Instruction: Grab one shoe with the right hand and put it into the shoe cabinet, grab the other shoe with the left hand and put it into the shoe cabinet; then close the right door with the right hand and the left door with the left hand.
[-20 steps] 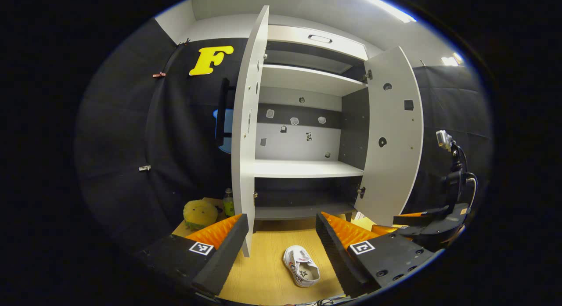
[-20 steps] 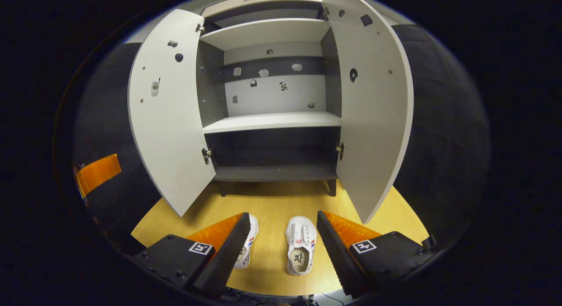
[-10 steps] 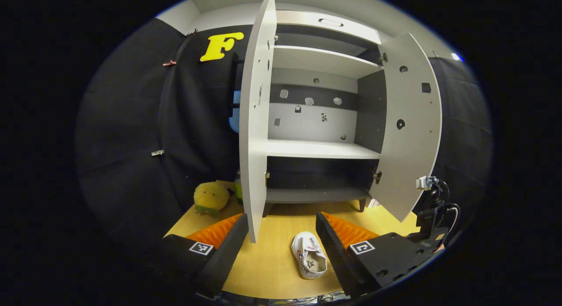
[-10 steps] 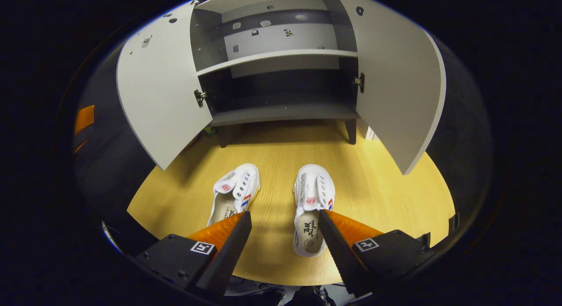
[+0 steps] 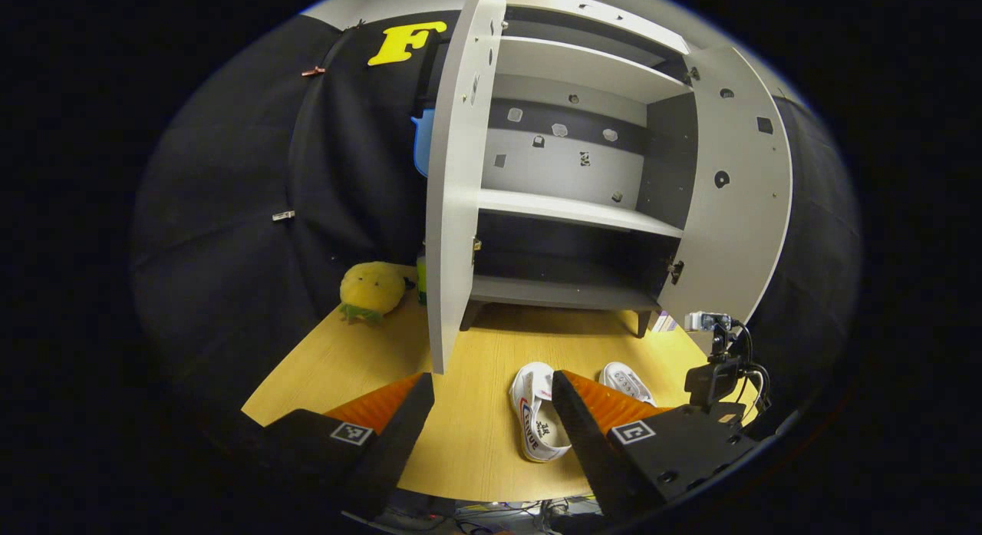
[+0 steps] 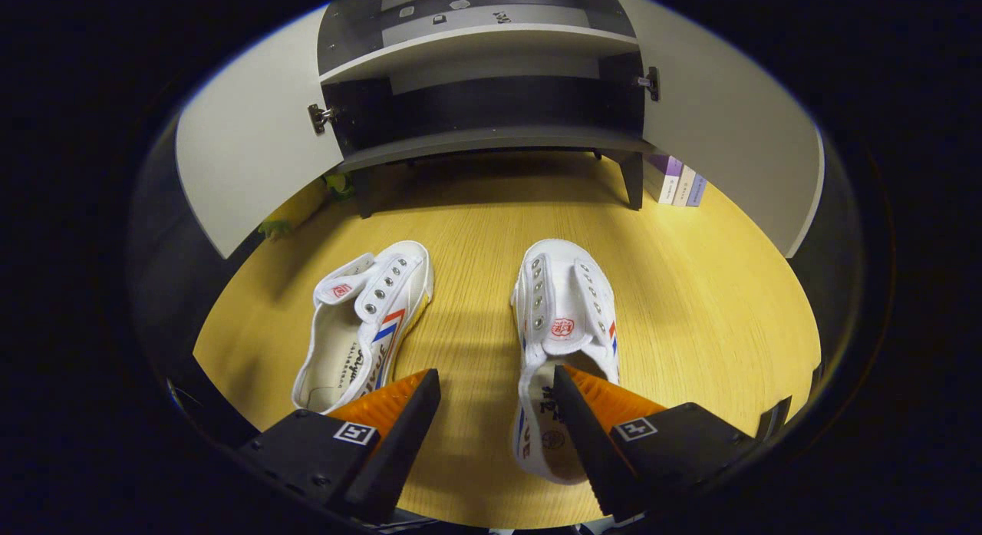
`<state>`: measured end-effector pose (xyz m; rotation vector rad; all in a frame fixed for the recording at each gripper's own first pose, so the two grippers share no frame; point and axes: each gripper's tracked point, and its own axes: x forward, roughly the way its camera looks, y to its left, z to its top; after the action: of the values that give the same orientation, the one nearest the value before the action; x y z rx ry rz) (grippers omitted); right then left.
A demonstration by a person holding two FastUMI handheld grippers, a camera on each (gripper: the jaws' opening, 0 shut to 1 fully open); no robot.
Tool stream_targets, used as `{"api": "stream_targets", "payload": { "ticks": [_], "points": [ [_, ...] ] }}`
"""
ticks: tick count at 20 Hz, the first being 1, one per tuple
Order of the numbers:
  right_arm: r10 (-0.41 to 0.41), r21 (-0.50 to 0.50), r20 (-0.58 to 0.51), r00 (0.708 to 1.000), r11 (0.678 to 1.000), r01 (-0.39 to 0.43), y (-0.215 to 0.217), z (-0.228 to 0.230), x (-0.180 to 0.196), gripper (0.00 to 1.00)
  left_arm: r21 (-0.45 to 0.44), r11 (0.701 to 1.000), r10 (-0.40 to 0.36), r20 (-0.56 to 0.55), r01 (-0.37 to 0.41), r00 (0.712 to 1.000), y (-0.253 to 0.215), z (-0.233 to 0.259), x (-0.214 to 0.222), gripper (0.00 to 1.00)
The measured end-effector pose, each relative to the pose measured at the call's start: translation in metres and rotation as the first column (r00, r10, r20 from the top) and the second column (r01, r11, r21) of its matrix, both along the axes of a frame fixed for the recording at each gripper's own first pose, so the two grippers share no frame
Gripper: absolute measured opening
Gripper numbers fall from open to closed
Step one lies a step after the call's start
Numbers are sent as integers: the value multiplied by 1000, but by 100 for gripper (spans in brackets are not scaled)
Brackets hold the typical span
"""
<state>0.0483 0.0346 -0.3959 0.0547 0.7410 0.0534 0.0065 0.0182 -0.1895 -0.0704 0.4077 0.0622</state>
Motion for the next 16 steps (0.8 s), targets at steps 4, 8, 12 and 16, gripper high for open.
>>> {"api": "stream_targets", "payload": {
  "ticks": [4, 8, 12, 16],
  "points": [
    [-30, -57, 37, 999, 998, 32, -5, -13, 21, 96, 1, 1000, -7, -9, 7, 1000, -5, -4, 5, 96],
    [-88, -52, 64, 994, 994, 91, -14, -12, 44, 94, -1, 1000, -27, -15, 27, 1000, -13, -7, 11, 96],
    [-133, -30, 46, 990, 991, 134, -28, -13, 56, 40, 7, 999, -48, -22, 48, 999, -21, -9, 15, 96],
    [-64, -17, 17, 998, 998, 64, -22, -19, 62, 23, 11, 999, -53, -17, 53, 998, -25, -6, 15, 96]
  ]
}}
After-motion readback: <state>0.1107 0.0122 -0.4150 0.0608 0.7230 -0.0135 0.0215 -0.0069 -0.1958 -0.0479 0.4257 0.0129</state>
